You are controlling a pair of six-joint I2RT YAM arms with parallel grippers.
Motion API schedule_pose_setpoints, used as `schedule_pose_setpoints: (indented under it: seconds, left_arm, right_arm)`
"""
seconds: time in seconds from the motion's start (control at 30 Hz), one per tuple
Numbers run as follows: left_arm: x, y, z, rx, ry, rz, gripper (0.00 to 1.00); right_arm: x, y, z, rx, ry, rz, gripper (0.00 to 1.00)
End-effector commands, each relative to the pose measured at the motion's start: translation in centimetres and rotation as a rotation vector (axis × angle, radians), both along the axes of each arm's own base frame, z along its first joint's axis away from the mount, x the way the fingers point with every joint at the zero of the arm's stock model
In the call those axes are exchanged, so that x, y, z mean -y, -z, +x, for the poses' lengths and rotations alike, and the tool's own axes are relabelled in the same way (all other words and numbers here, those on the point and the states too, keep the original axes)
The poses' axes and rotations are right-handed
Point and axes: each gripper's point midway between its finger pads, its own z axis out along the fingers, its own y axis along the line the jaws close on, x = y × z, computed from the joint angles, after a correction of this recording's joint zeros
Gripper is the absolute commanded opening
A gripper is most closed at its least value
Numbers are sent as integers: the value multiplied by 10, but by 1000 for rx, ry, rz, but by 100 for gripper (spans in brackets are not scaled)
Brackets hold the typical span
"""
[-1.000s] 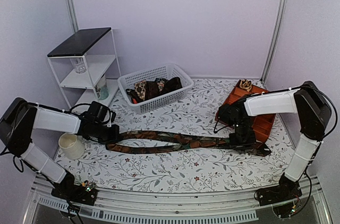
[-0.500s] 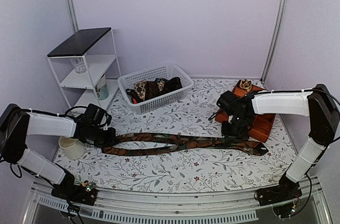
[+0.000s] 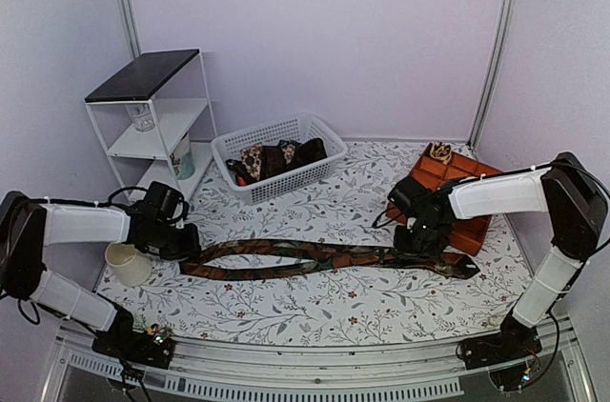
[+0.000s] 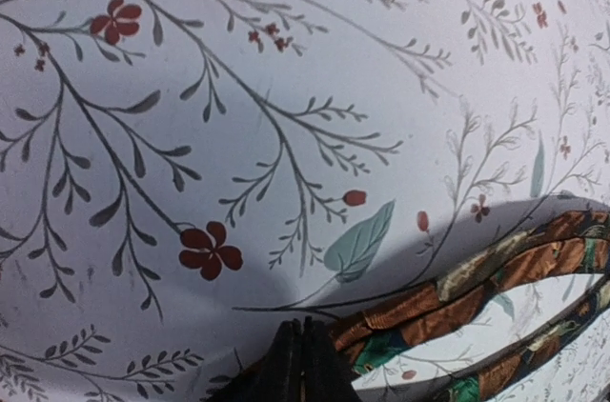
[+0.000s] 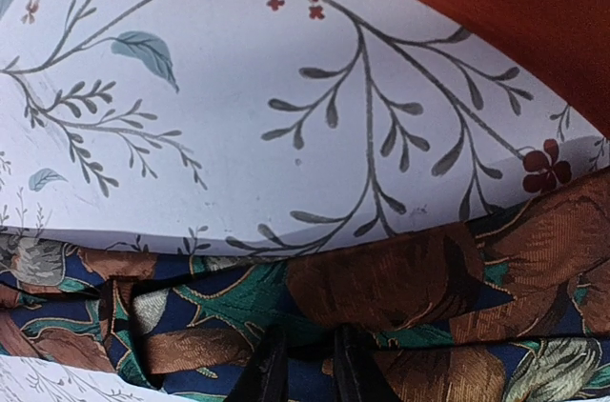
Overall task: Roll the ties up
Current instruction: Adjust the tie at the center of the board, then flatten out the tie at the center of the board.
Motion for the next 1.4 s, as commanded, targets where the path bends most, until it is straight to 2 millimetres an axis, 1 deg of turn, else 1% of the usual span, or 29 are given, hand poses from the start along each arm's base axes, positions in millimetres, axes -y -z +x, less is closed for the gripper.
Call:
schedule_pose_setpoints:
  seconds: [0.0,0.17,0.3,0.4,0.47,0.53,0.57,0.63,0.73,0.8,0.87,0.9,1.0,1.13,1.23,1.37]
  left_arm:
    - [-2,16,-4,-44,5,10,3]
    - [-10,20,-3,-53,-3,60,1]
    - [-15,20,-1,-51,-8,98,1]
    - [-16,15,5,-40,-12,110,1]
    - [-16,6,11,-21,-13,116,1]
    - [-15,-11,22,15,-12,126,2]
    - [-14,-19,25,28,-8,126,4]
    - [-11,-36,30,60,2,114,7]
    - [-4,-56,30,90,22,71,12]
    - [4,-63,25,87,50,29,15]
    - [13,-67,17,77,78,-2,17]
    - [17,-68,12,74,93,-11,18]
    - [30,-66,-4,42,133,-54,20]
    - [41,-58,-19,18,156,-88,20]
    - [43,-54,-21,16,159,-98,20]
    - [42,-52,-21,15,162,-88,21]
  right_arm:
    - [32,27,-36,-108,50,-104,18]
    - [42,20,-44,-110,78,-121,18]
    - [47,15,-48,-98,99,-123,17]
    - [38,2,-37,-56,90,-82,17]
    - [30,-14,-26,-12,81,-54,19]
    - [23,-32,-14,44,78,-20,23]
    - [21,-40,-9,71,80,-11,25]
    - [24,-48,-1,110,97,-16,27]
    - [39,-50,4,132,134,-65,29]
    - [59,-47,4,128,178,-110,32]
    - [75,-45,5,120,225,-109,33]
    - [80,-45,5,122,237,-107,33]
    - [93,-47,2,126,284,-98,36]
    - [115,-38,-1,127,377,-71,37]
    - [125,-34,0,130,410,-65,37]
    - [130,-28,3,125,433,-62,36]
